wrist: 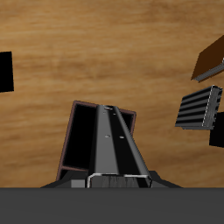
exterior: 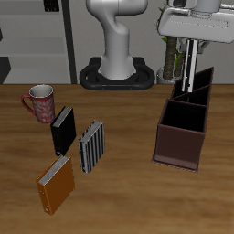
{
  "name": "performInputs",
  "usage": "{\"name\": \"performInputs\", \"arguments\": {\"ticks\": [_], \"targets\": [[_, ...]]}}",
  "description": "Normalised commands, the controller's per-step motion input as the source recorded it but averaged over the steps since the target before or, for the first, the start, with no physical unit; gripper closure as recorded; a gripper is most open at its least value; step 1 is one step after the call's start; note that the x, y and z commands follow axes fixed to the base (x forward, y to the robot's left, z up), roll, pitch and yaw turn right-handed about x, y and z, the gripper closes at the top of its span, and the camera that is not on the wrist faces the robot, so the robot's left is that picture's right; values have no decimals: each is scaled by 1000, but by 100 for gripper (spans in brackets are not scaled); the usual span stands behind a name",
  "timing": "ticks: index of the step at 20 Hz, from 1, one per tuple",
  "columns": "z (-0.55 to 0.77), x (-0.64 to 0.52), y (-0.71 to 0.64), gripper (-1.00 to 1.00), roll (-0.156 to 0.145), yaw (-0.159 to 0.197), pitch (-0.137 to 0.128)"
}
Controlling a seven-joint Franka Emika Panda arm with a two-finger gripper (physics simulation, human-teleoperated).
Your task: Place the left striped book into the left desk caddy's right compartment
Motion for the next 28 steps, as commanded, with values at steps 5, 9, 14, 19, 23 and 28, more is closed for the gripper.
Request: {"name": "performInputs", "arguments": {"ticks": [5,9,14,19,23,28], "targets": [[93,-66,129,100,20,-5,1],[93,-28,-11,100,-1,-25,2],[-9,55,-24,100,-9,-15,6],[-51,40,92,100,18,-27,14],[-18,40,216,100,25,5,9],[-22,5,154,100,29,-5,2]]}}
